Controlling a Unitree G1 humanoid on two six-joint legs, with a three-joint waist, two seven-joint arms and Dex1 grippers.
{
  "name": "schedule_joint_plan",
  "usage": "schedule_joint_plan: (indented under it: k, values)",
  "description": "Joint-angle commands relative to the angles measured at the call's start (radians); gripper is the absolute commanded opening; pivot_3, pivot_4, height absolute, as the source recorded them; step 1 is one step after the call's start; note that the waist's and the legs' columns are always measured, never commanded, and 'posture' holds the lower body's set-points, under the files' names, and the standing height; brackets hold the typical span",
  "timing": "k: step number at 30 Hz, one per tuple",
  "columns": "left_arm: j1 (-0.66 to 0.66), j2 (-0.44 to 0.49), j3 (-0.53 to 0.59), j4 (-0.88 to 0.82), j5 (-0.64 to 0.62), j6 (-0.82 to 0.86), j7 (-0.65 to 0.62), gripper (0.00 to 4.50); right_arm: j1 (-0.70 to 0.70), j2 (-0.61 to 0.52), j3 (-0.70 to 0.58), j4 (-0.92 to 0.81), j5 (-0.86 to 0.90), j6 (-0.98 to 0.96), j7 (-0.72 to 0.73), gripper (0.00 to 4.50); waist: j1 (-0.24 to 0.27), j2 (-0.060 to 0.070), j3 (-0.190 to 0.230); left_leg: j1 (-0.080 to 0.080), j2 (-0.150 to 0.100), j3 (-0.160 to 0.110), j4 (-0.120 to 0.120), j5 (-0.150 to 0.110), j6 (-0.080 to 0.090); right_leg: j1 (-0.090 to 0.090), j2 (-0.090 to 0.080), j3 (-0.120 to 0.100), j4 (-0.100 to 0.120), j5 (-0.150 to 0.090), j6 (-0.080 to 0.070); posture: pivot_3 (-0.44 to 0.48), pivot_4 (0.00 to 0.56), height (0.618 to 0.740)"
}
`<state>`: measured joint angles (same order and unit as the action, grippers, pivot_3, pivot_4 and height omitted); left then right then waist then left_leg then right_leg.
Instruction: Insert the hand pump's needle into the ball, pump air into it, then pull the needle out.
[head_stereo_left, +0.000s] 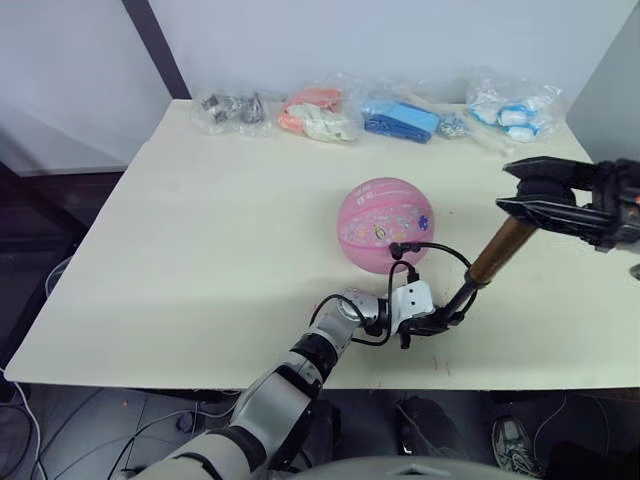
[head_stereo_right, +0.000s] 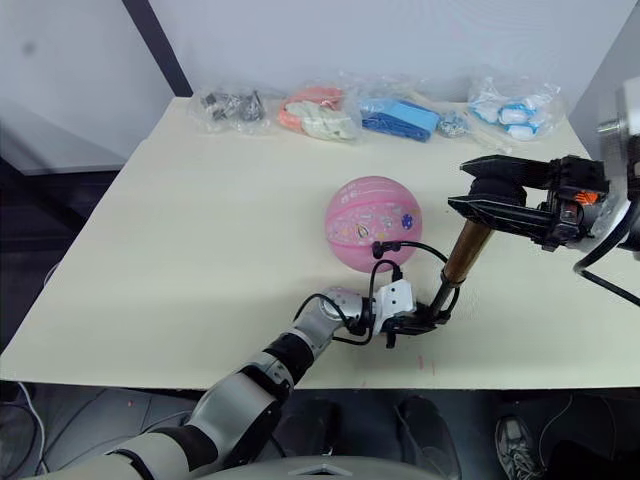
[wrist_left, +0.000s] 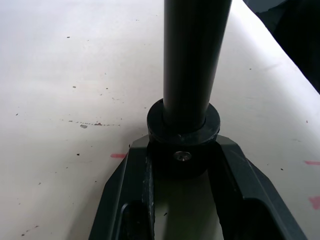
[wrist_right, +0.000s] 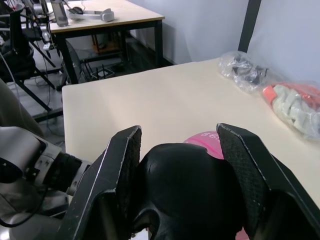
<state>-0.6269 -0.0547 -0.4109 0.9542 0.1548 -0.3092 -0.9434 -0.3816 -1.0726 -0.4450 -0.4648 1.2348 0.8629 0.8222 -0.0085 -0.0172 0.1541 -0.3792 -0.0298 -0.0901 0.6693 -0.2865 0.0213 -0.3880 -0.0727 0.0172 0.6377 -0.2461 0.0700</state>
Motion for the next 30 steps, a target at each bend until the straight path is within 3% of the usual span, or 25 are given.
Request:
schedule_joint_plan:
  k: [1,17,30]
  values:
    - [0.032,0.029,-0.011,0.086,0.036,0.05,0.018,1.07,-0.058,-0.014,-0.059,0.003,0.055,-0.011,-0.009,2.02,0.001,0.0,0.0,0.0,0.0,0.0,0.0,0.0,0.0,0.0,0.0,0.0,0.0,0.0,0.0,0.0,0.15,0.736]
    - [0.039,0.029,-0.013,0.082,0.037,0.047,0.023,1.07,0.28,0.208,0.165,-0.112,-0.275,-0.207,0.035,2.02,0.0,-0.004,-0.006,0.004,0.0,0.001,0.0,0.0,0.0,0.002,0.001,0.001,0.002,0.0,0.0,0.0,0.15,0.736]
    - [0.04,0.037,-0.01,0.05,0.032,0.059,0.004,1.07,0.409,0.357,0.401,0.034,-0.624,-0.465,0.048,2.02,-0.006,-0.009,-0.01,0.014,0.001,0.001,-0.003,0.0,0.0,0.01,0.002,0.0,0.001,-0.003,0.003,0.0,0.15,0.736]
